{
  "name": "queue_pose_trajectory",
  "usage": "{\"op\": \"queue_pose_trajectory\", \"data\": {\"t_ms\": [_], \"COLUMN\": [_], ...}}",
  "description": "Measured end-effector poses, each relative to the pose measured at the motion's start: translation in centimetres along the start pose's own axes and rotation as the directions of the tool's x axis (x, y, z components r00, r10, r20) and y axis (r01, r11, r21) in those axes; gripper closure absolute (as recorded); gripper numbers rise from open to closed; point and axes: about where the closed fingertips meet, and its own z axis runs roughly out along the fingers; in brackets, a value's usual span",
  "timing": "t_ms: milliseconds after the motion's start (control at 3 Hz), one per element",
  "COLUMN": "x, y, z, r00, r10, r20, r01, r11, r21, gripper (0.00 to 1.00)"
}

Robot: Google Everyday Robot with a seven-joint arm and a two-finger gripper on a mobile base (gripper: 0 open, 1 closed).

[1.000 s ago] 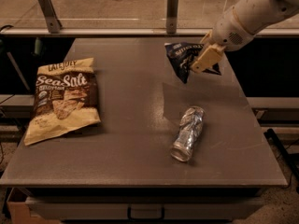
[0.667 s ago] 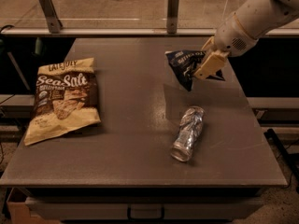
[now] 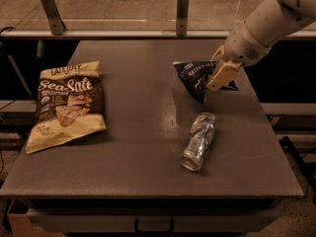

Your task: Move blue chip bag near redbull can

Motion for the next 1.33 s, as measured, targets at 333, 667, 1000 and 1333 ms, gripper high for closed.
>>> {"op": "queue_pose_trajectory", "data": {"t_ms": [333, 667, 1000, 1333], "x": [0.5, 1.3, 2.0, 3.8], "y": [0.3, 0.4, 0.2, -1.0], "z": [0.1, -0.2, -0.5, -2.6], "r00": [0.999, 0.998, 0.997, 0.998], "r10": [-0.034, -0.057, -0.065, -0.042], "r20": [-0.014, -0.032, -0.048, -0.052], "r01": [0.034, 0.057, 0.066, 0.044], "r11": [0.9994, 0.9983, 0.9978, 0.998], "r21": [-0.009, -0.007, 0.003, 0.044], "gripper": [0.14, 0.0, 0.0, 0.0]}}
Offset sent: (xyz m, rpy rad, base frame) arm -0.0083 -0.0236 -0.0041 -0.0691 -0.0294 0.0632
